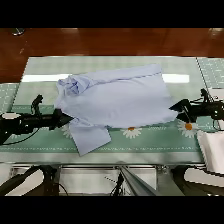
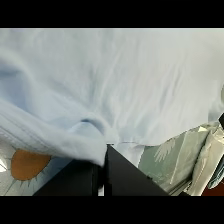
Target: Fold the shirts.
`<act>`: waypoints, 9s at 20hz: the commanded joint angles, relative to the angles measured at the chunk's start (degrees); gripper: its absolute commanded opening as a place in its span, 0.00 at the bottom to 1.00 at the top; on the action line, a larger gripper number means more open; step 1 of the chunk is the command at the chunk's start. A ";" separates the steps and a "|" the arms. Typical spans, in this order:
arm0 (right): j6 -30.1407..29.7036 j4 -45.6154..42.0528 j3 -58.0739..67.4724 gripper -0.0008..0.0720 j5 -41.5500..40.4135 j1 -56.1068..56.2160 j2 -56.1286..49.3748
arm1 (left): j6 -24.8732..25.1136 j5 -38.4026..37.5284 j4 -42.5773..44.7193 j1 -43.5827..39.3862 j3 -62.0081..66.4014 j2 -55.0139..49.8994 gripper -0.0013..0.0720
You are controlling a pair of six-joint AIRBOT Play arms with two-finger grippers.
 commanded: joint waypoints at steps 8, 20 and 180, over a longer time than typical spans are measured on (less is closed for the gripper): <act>5.44 1.01 33.77 0.04 8.00 10.60 0.39 | 0.02 -6.69 -11.82 0.76 22.75 2.34 0.05; 13.27 -11.13 72.65 0.04 12.66 12.17 33.68 | -21.62 -8.68 25.35 6.14 94.03 14.71 0.05; 1.53 2.78 26.51 0.37 5.49 14.49 -20.13 | -14.27 4.22 11.69 -6.03 4.79 14.58 0.97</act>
